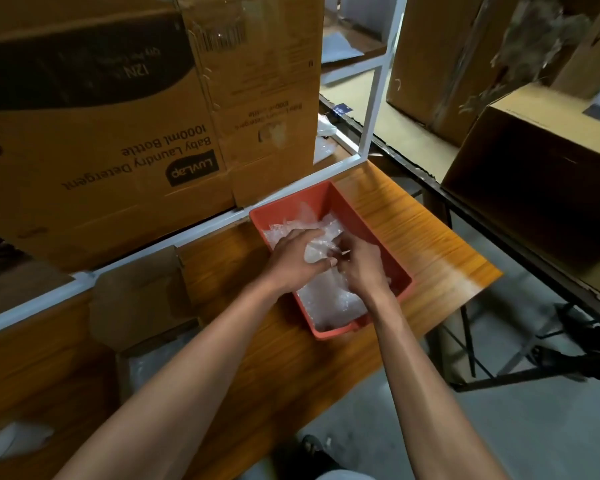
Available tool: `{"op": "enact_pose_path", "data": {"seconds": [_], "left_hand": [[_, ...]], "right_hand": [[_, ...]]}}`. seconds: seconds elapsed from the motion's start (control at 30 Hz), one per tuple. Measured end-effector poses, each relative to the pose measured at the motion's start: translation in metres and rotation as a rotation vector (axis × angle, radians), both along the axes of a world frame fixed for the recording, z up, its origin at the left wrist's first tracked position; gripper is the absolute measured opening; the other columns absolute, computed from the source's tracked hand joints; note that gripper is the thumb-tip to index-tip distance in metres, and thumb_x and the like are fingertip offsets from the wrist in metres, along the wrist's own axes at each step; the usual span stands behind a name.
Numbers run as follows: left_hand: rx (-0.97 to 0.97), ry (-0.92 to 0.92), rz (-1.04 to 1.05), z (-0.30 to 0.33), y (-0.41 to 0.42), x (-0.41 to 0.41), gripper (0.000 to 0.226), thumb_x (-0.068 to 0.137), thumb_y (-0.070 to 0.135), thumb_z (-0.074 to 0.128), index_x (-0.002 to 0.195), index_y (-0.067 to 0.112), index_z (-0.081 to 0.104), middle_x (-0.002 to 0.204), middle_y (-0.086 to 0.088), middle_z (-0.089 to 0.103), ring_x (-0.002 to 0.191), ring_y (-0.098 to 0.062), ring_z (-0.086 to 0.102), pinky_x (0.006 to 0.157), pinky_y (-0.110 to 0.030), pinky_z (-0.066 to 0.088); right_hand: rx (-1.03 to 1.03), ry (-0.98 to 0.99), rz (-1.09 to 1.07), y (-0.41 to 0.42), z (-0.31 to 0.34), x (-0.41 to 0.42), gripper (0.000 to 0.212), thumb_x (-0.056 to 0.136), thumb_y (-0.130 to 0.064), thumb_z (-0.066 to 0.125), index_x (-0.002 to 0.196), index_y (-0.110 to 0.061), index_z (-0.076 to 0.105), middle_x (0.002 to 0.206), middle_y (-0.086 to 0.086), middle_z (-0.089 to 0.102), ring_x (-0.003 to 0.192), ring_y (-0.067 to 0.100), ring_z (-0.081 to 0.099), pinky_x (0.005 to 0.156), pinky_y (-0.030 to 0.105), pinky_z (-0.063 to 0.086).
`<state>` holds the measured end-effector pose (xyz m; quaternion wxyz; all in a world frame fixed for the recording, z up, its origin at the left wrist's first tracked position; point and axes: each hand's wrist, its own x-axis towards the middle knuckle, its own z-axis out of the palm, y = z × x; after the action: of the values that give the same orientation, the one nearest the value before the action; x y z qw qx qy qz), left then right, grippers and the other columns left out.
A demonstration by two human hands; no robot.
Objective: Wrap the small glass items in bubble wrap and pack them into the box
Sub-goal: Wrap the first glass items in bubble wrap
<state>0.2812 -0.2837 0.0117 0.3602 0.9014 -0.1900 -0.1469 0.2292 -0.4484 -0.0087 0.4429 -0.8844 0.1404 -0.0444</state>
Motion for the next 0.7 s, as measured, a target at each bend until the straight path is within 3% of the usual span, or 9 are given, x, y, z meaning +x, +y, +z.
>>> {"op": "enact_pose_path", "data": {"seconds": [0.1, 0.2, 0.3, 0.4, 0.53, 0.63, 0.7], "left_hand": [[-0.114, 0.093, 0.079, -0.004, -0.005, 0.003, 0.046, 0.087, 0.043, 0.085, 0.126, 0.027, 0.068, 0.127, 0.005, 0.071, 0.12, -0.014, 0.064, 0.099, -0.031, 0.052], [-0.23, 0.135, 0.164, -0.002, -0.002, 0.005, 0.029, 0.093, 0.019, 0.081, 0.119, 0.018, 0.071, 0.117, 0.002, 0.071, 0.109, -0.016, 0.066, 0.083, -0.022, 0.057], [-0.387, 0.184, 0.258, 0.008, 0.008, -0.002, 0.022, 0.095, 0.003, 0.075, 0.115, 0.012, 0.071, 0.114, -0.001, 0.068, 0.095, -0.007, 0.063, 0.066, -0.011, 0.055], [-0.576, 0.256, 0.318, 0.016, 0.022, -0.008, 0.016, 0.097, -0.001, 0.071, 0.109, 0.01, 0.071, 0.125, -0.006, 0.073, 0.103, -0.014, 0.07, 0.076, -0.022, 0.061], [-0.814, 0.375, 0.339, 0.023, 0.039, -0.021, 0.024, 0.098, -0.013, 0.061, 0.111, 0.006, 0.068, 0.126, -0.013, 0.073, 0.109, -0.02, 0.071, 0.082, -0.03, 0.062], [-0.842, 0.362, 0.32, 0.022, 0.053, -0.033, 0.027, 0.096, -0.018, 0.058, 0.116, -0.001, 0.065, 0.124, -0.018, 0.072, 0.115, -0.03, 0.069, 0.1, -0.046, 0.057], [-0.827, 0.328, 0.326, 0.022, 0.065, -0.043, 0.03, 0.095, -0.019, 0.057, 0.113, 0.003, 0.067, 0.116, -0.015, 0.074, 0.109, -0.028, 0.069, 0.098, -0.044, 0.056]], "right_hand": [[0.191, -0.047, 0.054, -0.005, 0.009, -0.005, 0.028, 0.092, -0.002, 0.064, 0.106, -0.025, 0.069, 0.1, -0.008, 0.074, 0.088, 0.01, 0.071, 0.073, 0.03, 0.055], [0.458, -0.03, 0.082, -0.012, 0.014, -0.011, 0.034, 0.1, -0.008, 0.066, 0.127, -0.026, 0.062, 0.124, -0.012, 0.067, 0.11, 0.008, 0.068, 0.09, 0.032, 0.058], [0.49, -0.014, 0.114, -0.019, 0.018, -0.017, 0.048, 0.099, -0.015, 0.072, 0.141, -0.03, 0.055, 0.141, -0.012, 0.06, 0.121, 0.01, 0.065, 0.091, 0.029, 0.059], [0.358, 0.012, 0.153, -0.016, 0.026, -0.022, 0.063, 0.099, -0.011, 0.068, 0.153, -0.035, 0.047, 0.149, -0.01, 0.051, 0.119, 0.009, 0.065, 0.084, 0.026, 0.06], [0.36, -0.012, 0.258, 0.006, 0.036, -0.025, 0.076, 0.095, -0.004, 0.066, 0.155, -0.044, 0.044, 0.15, -0.013, 0.048, 0.124, 0.009, 0.061, 0.09, 0.035, 0.062], [0.427, -0.05, 0.275, 0.027, 0.042, -0.024, 0.064, 0.091, 0.007, 0.058, 0.14, -0.032, 0.063, 0.142, -0.011, 0.06, 0.123, 0.006, 0.06, 0.081, 0.022, 0.056], [0.423, -0.075, 0.239, 0.044, 0.044, -0.023, 0.045, 0.09, 0.005, 0.062, 0.118, -0.027, 0.074, 0.121, -0.011, 0.07, 0.102, 0.008, 0.066, 0.072, 0.024, 0.055]]}}
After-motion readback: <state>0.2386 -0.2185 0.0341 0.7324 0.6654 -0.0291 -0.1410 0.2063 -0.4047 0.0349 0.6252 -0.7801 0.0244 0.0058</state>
